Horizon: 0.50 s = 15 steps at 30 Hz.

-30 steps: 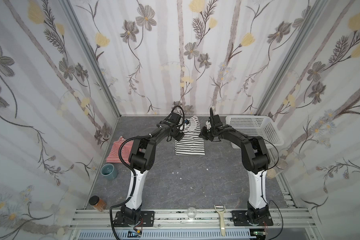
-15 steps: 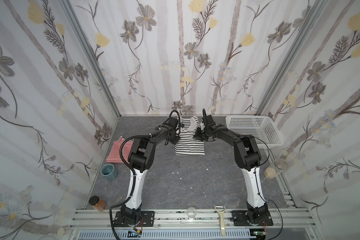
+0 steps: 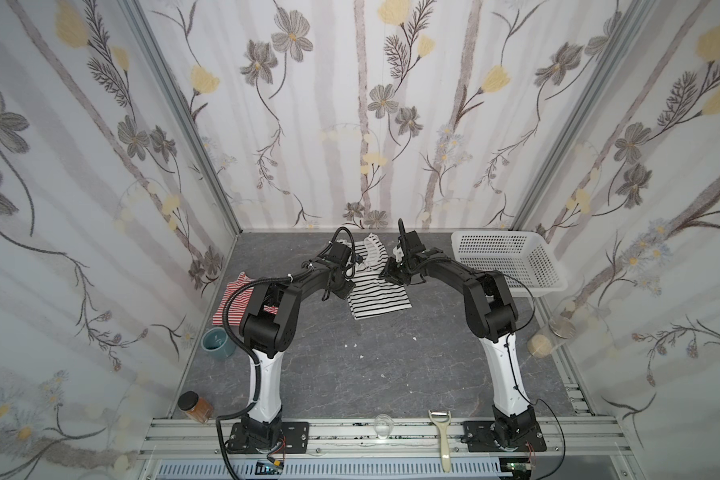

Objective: Fold and stack the tank tops

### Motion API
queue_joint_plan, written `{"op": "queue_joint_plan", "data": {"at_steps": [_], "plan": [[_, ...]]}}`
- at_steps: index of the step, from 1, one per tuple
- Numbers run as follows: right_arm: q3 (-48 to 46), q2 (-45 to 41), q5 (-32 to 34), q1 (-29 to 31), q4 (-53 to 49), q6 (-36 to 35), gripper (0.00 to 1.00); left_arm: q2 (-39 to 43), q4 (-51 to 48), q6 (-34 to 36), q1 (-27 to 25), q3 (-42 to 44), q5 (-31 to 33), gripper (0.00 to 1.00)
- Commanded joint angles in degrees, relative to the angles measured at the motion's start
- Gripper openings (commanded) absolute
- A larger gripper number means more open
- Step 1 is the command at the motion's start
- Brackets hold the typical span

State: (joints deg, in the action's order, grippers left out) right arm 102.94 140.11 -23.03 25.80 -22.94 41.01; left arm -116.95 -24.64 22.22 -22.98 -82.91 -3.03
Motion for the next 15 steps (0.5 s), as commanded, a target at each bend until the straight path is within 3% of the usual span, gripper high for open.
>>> {"op": "queue_joint_plan", "data": {"at_steps": [1, 13, 15], "plan": [[-4.3, -8.6, 1.8, 0.1, 2.3, -1.6, 0.35, 4.7, 1.4, -0.8, 0.1, 2.5, -1.3, 0.33], [-40.2, -31.4, 2.3, -0.3, 16.9, 3.4, 0.48, 19.3, 6.5, 0.8, -3.1, 19.4, -8.1, 0.39], [-44.6, -33.7, 1.9, -0.5, 19.4, 4.8, 0.51, 21.1, 8.4, 1.9, -4.7, 22.3, -7.4, 0.45]]}}
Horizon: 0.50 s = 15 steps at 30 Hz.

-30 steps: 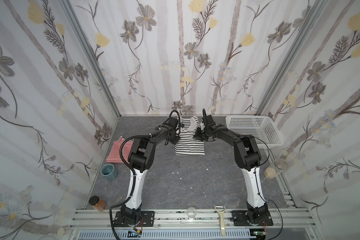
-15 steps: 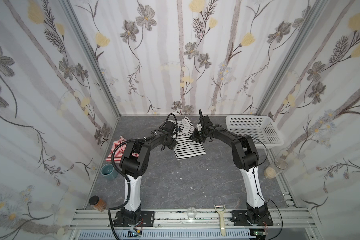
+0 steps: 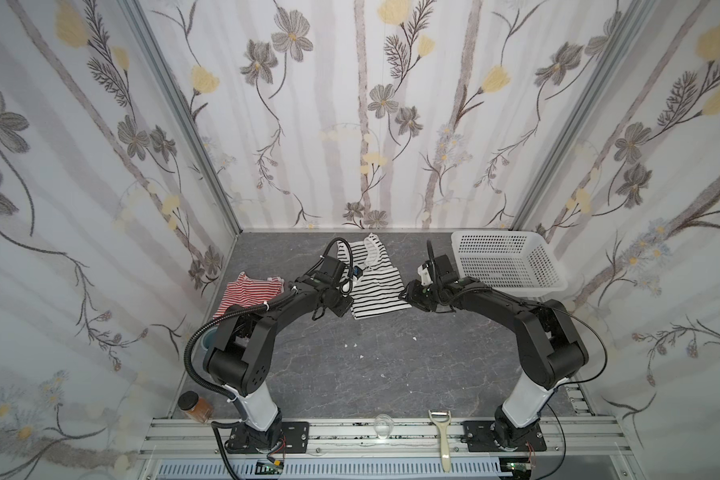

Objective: Fold and stack the tank tops

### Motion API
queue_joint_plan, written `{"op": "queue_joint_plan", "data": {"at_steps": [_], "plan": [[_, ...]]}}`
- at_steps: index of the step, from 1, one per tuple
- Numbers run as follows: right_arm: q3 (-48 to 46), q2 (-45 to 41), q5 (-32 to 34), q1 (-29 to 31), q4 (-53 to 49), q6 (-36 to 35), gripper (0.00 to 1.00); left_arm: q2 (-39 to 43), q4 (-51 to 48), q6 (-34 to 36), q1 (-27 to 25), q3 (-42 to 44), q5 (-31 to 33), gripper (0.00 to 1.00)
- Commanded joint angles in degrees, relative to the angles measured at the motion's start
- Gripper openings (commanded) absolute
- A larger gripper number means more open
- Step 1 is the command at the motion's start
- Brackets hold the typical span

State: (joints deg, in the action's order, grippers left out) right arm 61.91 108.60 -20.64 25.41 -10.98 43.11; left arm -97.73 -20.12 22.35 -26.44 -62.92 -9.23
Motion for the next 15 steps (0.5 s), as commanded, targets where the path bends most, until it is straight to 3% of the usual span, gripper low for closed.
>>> {"op": "queue_joint_plan", "data": {"at_steps": [1, 9, 15], "plan": [[-5.8, -3.2, -0.7, -0.1, 9.4, 3.9, 0.53, 2.6, 4.5, 2.3, -2.3, 3.4, -0.4, 0.48], [-14.8, -3.4, -2.7, -0.6, 21.8, 11.8, 0.53, 1.9, 8.9, 4.5, -7.9, 6.1, 7.4, 0.50], [-17.5, 1.4, -5.7, -2.6, 35.2, 19.4, 0.52, 2.5, 10.2, 4.2, -8.6, 6.4, 8.5, 0.50]]}}
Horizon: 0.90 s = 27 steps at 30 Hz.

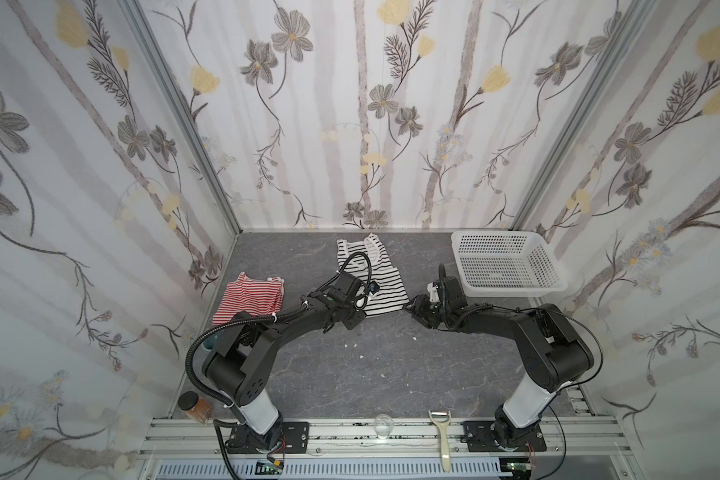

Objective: Fold and stack the tank tops

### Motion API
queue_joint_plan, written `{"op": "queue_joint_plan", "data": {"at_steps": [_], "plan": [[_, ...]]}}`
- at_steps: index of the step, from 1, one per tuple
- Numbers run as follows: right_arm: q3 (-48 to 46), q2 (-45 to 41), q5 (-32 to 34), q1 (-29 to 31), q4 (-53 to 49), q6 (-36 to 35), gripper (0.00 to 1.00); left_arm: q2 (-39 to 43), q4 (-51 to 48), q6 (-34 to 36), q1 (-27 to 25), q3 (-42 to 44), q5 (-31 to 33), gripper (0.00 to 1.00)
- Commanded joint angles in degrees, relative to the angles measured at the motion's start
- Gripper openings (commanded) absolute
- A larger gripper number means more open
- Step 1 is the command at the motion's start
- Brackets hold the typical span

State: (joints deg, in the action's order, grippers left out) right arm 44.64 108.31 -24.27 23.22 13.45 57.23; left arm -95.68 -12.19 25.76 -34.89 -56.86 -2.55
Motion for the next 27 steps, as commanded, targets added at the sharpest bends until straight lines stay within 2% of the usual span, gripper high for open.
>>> {"op": "queue_joint_plan", "data": {"at_steps": [1, 17, 21, 24, 27], "plan": [[-0.3, 2.3, -2.3, -0.5, 11.7, 6.0, 0.52, 0.6, 2.4, 0.8, -0.1, 0.5, 1.9, 0.50], [0.2, 8.7, -2.5, -1.8, 18.4, 9.6, 0.48, 3.6, 3.7, 0.9, -0.6, 4.0, 2.0, 0.51], [0.4, 8.9, -2.6, -1.8, 18.7, 9.7, 0.39, 3.2, 4.0, 1.7, -1.2, 4.4, 1.6, 0.51], [0.5, 8.7, -2.6, -1.9, 18.5, 9.4, 0.24, 2.5, 4.2, 2.7, -2.6, 4.4, 3.3, 0.51], [0.9, 8.6, -2.9, -1.6, 18.5, 9.1, 0.15, 2.1, 4.5, 2.7, -3.0, 4.0, 3.1, 0.51]]}}
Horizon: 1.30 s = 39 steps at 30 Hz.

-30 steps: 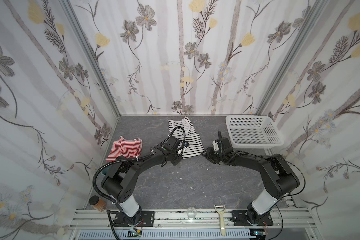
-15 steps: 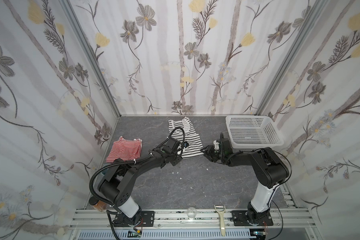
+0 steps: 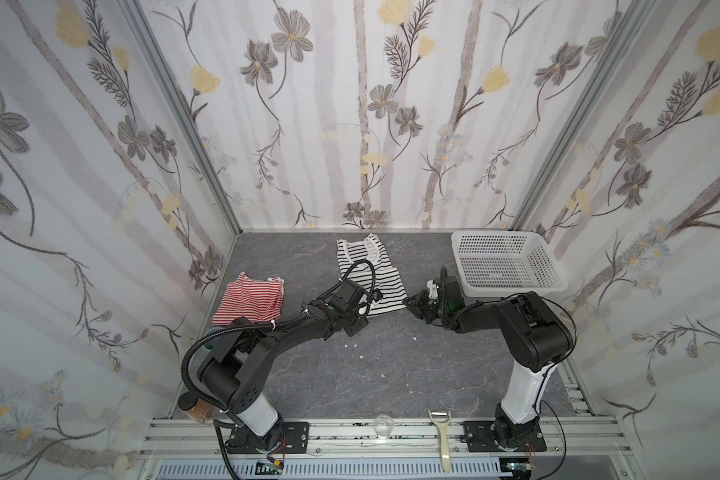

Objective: Fold and stack the tank tops

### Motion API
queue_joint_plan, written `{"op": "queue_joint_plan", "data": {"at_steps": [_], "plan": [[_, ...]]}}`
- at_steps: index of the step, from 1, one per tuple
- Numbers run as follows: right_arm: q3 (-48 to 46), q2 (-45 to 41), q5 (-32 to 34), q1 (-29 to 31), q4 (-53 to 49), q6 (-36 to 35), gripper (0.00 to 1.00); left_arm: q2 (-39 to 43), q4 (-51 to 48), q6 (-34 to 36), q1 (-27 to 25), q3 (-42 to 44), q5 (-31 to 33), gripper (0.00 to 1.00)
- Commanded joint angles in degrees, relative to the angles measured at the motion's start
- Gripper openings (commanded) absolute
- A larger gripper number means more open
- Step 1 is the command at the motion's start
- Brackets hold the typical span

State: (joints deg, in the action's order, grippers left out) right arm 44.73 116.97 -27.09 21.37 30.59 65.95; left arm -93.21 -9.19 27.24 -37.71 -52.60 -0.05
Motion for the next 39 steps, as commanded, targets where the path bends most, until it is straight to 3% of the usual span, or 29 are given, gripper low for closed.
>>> {"op": "queue_joint_plan", "data": {"at_steps": [1, 7, 28, 39], "plan": [[1.0, -0.1, -0.4, 0.3, 1.6, 0.2, 0.14, -0.5, 1.5, 1.2, -0.2, -0.5, 0.7, 0.51], [2.8, -0.9, -0.7, 1.1, -0.3, -1.1, 0.00, -1.8, 1.7, 1.4, -0.3, -1.5, 1.0, 0.52], [7.9, -7.3, -0.4, 2.9, -8.5, -2.0, 0.00, -7.6, 6.0, 3.5, -0.1, -1.9, 7.4, 0.52], [9.8, -7.5, -0.9, 3.1, -9.7, -2.0, 0.00, -9.3, 6.9, 4.7, 0.5, -0.9, 7.7, 0.51]]}}
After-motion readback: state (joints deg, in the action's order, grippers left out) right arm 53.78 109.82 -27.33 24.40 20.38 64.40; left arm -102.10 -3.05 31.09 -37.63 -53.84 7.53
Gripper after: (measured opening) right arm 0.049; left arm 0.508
